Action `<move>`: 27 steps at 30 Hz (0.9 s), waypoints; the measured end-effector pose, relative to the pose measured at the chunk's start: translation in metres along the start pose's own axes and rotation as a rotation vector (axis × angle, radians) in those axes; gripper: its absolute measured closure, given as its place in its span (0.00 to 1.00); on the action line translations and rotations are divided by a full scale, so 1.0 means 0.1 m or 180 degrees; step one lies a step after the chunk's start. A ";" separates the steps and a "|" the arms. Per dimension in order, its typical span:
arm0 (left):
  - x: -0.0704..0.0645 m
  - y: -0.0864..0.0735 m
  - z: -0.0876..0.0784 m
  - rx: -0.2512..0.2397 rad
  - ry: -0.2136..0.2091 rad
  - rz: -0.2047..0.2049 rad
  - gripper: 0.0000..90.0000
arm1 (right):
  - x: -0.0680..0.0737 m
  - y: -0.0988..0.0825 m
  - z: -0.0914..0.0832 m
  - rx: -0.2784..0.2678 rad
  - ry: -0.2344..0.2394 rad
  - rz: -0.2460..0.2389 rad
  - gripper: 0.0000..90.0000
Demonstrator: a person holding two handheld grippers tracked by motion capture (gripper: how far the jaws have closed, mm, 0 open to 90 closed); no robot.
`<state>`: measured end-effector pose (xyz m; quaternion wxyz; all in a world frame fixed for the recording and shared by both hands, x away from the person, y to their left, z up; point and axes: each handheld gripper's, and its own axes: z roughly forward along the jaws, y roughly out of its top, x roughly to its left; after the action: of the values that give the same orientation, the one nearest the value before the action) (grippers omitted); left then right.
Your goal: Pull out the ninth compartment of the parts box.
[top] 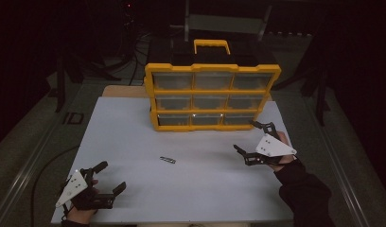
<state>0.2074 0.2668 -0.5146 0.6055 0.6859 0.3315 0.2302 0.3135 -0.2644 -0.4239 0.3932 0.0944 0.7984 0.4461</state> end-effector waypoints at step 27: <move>-0.01 -0.01 0.00 0.0015 0.0020 0.0017 0.00 | -0.14 -0.10 0.63 0.0383 -0.0047 -0.0314 0.25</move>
<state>0.2060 0.2660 -0.5150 0.6023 0.6874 0.3321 0.2333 0.3699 -0.2366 -0.4426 0.4142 0.0817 0.8246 0.3766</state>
